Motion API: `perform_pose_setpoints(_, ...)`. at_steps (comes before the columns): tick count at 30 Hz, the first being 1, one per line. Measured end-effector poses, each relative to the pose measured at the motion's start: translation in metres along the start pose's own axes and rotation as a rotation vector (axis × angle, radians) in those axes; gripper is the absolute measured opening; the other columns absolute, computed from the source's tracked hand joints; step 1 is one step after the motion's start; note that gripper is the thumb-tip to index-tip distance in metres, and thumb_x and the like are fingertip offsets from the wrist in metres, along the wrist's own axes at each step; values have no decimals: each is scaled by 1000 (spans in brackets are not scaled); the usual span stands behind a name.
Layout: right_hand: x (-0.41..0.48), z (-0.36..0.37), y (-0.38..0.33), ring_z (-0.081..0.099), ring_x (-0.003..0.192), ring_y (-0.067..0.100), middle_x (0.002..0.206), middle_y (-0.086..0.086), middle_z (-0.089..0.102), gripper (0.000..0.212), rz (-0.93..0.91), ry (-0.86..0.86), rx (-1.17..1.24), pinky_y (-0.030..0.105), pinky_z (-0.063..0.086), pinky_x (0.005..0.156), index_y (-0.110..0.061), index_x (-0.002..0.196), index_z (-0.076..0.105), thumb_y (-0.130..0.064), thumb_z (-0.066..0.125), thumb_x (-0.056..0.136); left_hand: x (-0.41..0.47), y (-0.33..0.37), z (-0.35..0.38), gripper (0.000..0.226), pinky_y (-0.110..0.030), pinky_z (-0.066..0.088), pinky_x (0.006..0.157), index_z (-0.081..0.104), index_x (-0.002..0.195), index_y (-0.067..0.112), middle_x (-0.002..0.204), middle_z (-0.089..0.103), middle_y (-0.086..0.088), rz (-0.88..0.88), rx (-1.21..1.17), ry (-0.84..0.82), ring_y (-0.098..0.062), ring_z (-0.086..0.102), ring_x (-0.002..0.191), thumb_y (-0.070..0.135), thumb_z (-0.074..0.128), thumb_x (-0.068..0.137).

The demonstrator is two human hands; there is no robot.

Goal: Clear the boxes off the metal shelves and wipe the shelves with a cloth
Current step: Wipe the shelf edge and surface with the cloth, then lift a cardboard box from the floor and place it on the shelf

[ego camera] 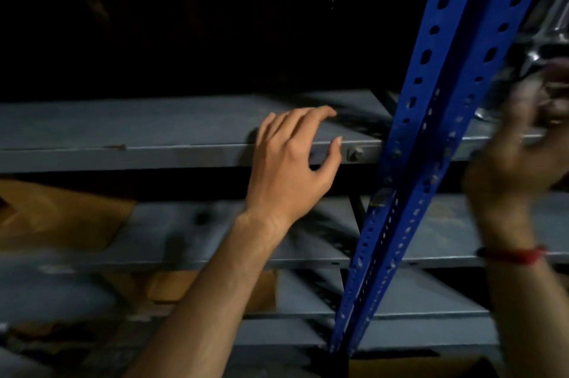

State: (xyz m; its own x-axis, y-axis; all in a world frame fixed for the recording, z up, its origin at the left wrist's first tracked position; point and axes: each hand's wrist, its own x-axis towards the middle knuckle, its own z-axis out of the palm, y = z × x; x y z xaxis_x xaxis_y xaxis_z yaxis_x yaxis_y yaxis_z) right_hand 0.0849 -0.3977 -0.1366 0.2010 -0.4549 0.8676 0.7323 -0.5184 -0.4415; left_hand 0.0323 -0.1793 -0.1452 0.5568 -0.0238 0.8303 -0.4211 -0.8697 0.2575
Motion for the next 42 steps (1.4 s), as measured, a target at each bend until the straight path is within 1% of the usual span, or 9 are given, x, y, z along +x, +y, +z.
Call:
perform_pose_setpoints(5,-68,16,-64,53,120,29,122,14,62,29,-225,-483,-17,50,41,102,-1,118,64,-20,61,96,-32,-21,-28,41,-58,25,115,60,132,19,130,62,0,-16,153,-40,-22,55,124,33,63,94)
perform_pose_setpoints(12,-113,-9,-76,46,133,32,130,7,63,32,-149,-616,-64,45,36,113,-5,125,64,-17,66,95,-94,-55,-56,54,-66,12,118,46,149,18,150,50,-2,-43,203,-61,-23,38,145,36,57,98)
perform_pose_setpoints(15,-130,-27,-69,46,132,32,128,7,64,32,-92,-669,-111,43,36,112,-5,125,64,-18,64,96,-123,-57,-51,50,-62,23,116,51,144,13,143,55,-6,-89,149,-40,-29,45,137,32,57,98)
perform_pose_setpoints(20,-159,-56,-41,50,125,32,121,8,66,29,-13,-682,-161,43,40,107,-3,120,65,-20,64,96,-162,-44,-23,28,-46,48,91,67,119,4,114,68,-13,7,55,-98,-34,63,106,20,60,97)
perform_pose_setpoints(26,-205,-117,13,57,108,24,112,4,66,27,224,-719,-264,27,41,94,-7,116,66,-24,65,95,-206,-20,39,19,-39,54,72,71,104,12,91,72,1,-23,-47,-303,-23,69,80,24,63,92)
perform_pose_setpoints(28,-225,-143,35,58,104,21,110,3,66,27,324,-725,-306,31,45,88,-9,115,66,-26,66,94,-223,-11,64,18,-39,55,68,71,103,15,87,71,6,-82,-76,-392,-19,69,76,26,64,90)
perform_pose_setpoints(30,-248,-175,58,57,103,19,109,2,64,30,447,-733,-364,36,47,85,-12,117,64,-30,65,94,-244,-2,91,19,-39,55,66,69,103,19,86,71,9,-150,-93,-499,-18,69,76,29,66,87)
perform_pose_setpoints(35,-314,-241,100,54,104,17,110,1,60,38,658,-826,-520,26,43,86,-18,123,59,-41,62,93,-300,10,160,27,-40,56,70,66,106,23,92,71,7,-262,-99,-738,-21,69,84,35,66,81)
perform_pose_setpoints(42,-427,-309,139,47,119,15,129,-2,52,50,1108,-823,-742,36,49,97,-23,135,49,-47,61,92,-388,25,267,29,-44,57,76,64,112,18,105,67,-4,-342,-90,-1078,-26,65,95,29,69,86)
